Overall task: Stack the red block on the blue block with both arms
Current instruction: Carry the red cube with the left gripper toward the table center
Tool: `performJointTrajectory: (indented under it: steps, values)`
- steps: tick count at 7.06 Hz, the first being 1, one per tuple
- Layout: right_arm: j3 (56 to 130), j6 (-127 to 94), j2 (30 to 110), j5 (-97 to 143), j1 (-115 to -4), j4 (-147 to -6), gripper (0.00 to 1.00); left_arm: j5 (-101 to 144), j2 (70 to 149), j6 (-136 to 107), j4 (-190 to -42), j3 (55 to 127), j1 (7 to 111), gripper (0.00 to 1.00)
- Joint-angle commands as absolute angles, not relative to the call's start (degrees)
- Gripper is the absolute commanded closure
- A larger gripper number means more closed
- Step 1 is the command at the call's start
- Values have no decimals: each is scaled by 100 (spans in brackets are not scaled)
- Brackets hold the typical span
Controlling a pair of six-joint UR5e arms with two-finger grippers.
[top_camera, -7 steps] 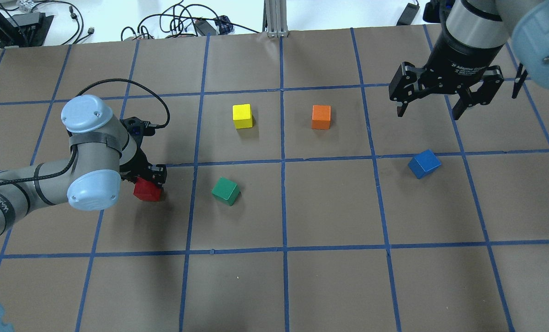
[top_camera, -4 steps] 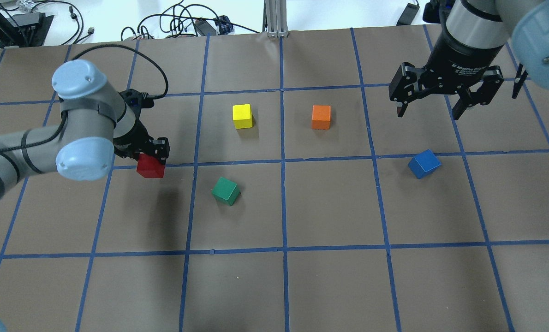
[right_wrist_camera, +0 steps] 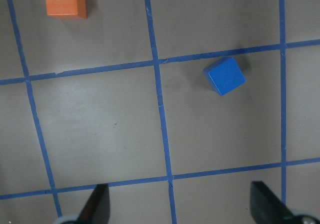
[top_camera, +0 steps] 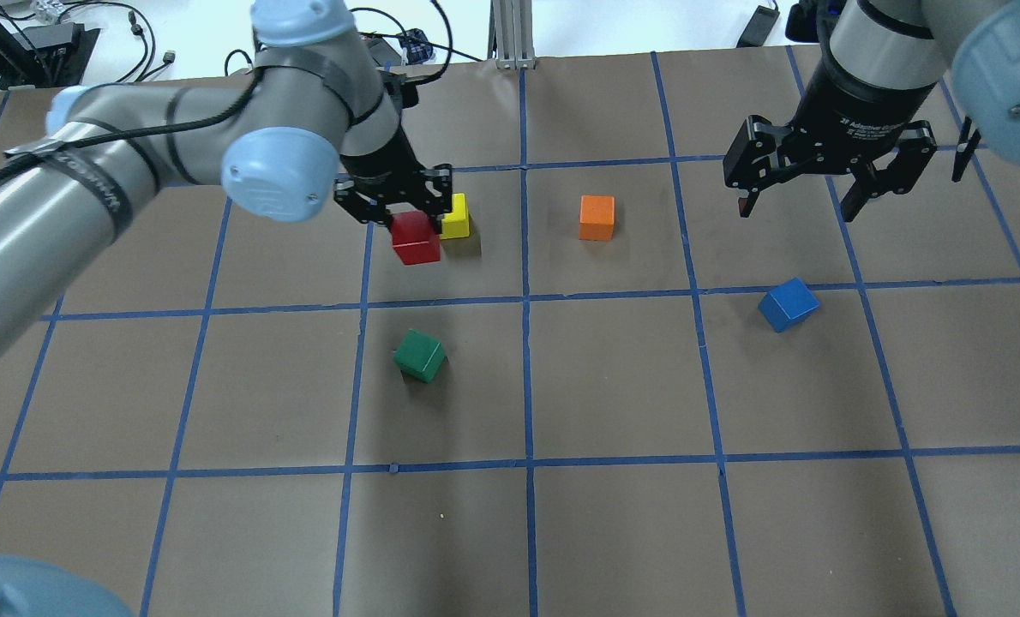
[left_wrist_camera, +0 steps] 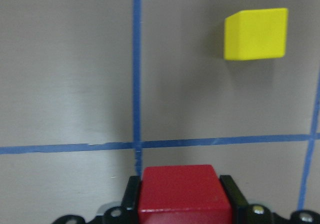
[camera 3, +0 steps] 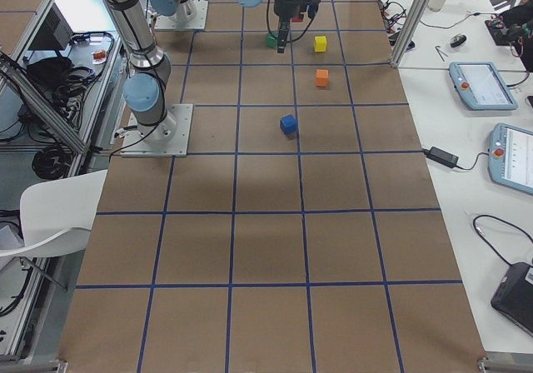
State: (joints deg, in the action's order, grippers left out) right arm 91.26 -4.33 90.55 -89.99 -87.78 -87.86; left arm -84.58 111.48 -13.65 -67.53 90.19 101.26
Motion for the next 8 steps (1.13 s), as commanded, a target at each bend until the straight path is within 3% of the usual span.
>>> performJointTrajectory:
  steps: [1, 3, 4, 5, 6, 7, 8]
  values:
    - [9123, -431, 9053, -9000, -8771, -8780, 0, -8587, 11625, -2293, -6110, 9113, 10871, 98]
    - [9132, -422, 9053, -9000, -8771, -8763, 0, -8683, 11969, -2459, -5661, 9211, 11205, 95]
    - [9132, -422, 9053, -9000, -8771, -8754, 0, -8701, 12084, -2513, -5669, 9237, 11250, 86]
    - [9132, -431, 9044, -9000, -8771, -8754, 0, -8858, 12155, -2522, -5643, 9281, 11267, 72]
    - [9158, -431, 9053, -9017, -8771, -8771, 0, -8920, 12251, -2496, -5373, 9281, 11268, 43]
    - [9158, -422, 9027, -9035, -8771, -8771, 0, -8921, 12313, -2566, -5144, 9290, 11276, 0]
    - [9158, -422, 9026, -9218, -8771, -8789, 0, -8912, 12287, -2488, -5124, 9281, 11276, 0]
